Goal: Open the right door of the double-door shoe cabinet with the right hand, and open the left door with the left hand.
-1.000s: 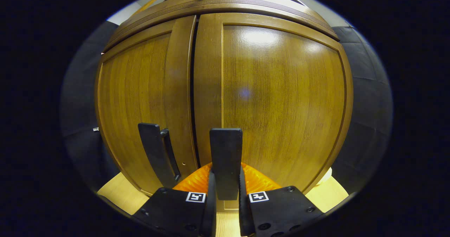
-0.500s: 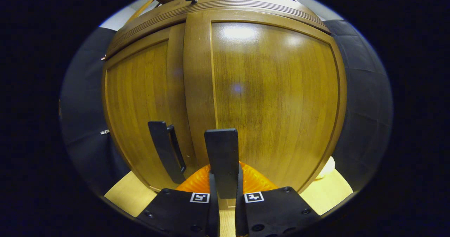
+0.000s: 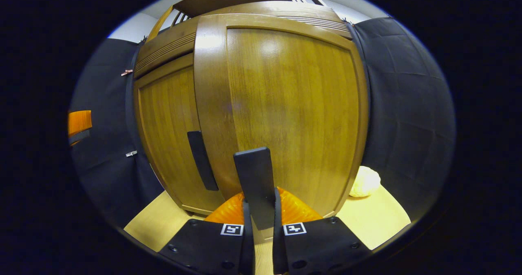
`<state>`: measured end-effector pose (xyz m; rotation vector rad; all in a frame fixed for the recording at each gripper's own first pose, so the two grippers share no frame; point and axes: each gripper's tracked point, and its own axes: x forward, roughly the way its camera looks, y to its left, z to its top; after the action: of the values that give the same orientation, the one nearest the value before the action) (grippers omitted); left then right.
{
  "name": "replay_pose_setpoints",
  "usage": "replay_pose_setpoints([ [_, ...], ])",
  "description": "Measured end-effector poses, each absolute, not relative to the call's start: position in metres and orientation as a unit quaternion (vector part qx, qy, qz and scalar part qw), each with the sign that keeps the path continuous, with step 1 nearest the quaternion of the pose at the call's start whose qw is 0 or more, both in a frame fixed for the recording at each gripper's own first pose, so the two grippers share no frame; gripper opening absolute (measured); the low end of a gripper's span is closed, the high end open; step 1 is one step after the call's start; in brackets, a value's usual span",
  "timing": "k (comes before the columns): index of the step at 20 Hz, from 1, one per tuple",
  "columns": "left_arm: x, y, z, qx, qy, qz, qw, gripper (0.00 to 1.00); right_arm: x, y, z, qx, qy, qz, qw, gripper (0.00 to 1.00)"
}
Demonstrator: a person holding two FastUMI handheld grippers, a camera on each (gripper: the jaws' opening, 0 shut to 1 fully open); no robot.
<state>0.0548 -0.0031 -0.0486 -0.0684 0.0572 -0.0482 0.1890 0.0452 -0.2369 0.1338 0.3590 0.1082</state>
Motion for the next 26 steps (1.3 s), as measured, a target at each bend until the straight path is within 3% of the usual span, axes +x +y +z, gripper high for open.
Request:
replay_pose_setpoints([
  [11, 0.068, -0.06, -0.069, -0.023, 0.041, -0.038, 0.998, 0.92, 0.189, 0.042, -0.237, 0.071, 0.194, 0.025, 0.978, 0.21],
  [17, 0.084, -0.092, -0.082, -0.006, 0.05, -0.044, 0.998, 0.94, 0.19, 0.041, -0.236, 0.08, 0.198, 0.025, 0.977, 0.19],
  [24, 0.111, -0.117, -0.108, 0.022, 0.057, -0.047, 0.997, 0.94, 0.201, 0.022, -0.214, 0.05, 0.153, 0.015, 0.987, 0.17],
  [25, 0.117, -0.119, -0.117, 0.019, 0.064, -0.044, 0.997, 0.94, 0.199, 0.007, -0.213, 0.045, 0.157, 0.012, 0.986, 0.23],
  [26, 0.123, -0.119, -0.125, 0.013, 0.073, -0.041, 0.996, 0.94, 0.197, -0.005, -0.21, 0.051, 0.155, 0.01, 0.987, 0.13],
])
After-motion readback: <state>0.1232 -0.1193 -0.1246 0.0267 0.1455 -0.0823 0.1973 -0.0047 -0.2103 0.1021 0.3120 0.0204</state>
